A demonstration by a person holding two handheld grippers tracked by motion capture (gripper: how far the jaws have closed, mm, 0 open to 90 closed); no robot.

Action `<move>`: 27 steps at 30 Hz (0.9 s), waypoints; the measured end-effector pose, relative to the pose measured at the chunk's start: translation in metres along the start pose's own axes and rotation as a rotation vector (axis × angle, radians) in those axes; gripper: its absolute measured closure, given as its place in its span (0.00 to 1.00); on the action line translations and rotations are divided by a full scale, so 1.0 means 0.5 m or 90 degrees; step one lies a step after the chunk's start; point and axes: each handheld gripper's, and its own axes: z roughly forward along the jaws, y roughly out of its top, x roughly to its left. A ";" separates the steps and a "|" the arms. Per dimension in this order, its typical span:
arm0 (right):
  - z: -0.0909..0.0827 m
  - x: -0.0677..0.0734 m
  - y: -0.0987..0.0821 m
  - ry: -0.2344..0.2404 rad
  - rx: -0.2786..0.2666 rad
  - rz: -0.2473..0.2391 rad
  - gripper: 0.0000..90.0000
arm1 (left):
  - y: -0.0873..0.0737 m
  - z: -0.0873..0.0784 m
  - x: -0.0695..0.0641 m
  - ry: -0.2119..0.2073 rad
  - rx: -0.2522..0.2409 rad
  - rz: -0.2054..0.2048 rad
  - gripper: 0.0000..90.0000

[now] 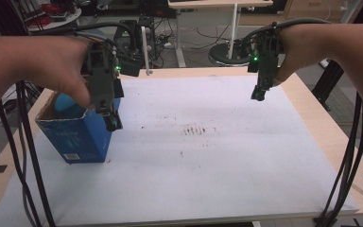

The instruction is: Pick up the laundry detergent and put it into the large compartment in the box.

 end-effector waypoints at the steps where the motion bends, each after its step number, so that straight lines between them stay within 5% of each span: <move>1: 0.000 0.001 0.002 0.001 0.001 0.004 0.02 | 0.000 0.002 -0.001 -0.001 0.003 0.001 0.02; 27: 0.001 0.005 0.009 0.003 0.004 -0.002 0.02 | 0.001 0.020 -0.012 0.009 0.007 0.008 0.02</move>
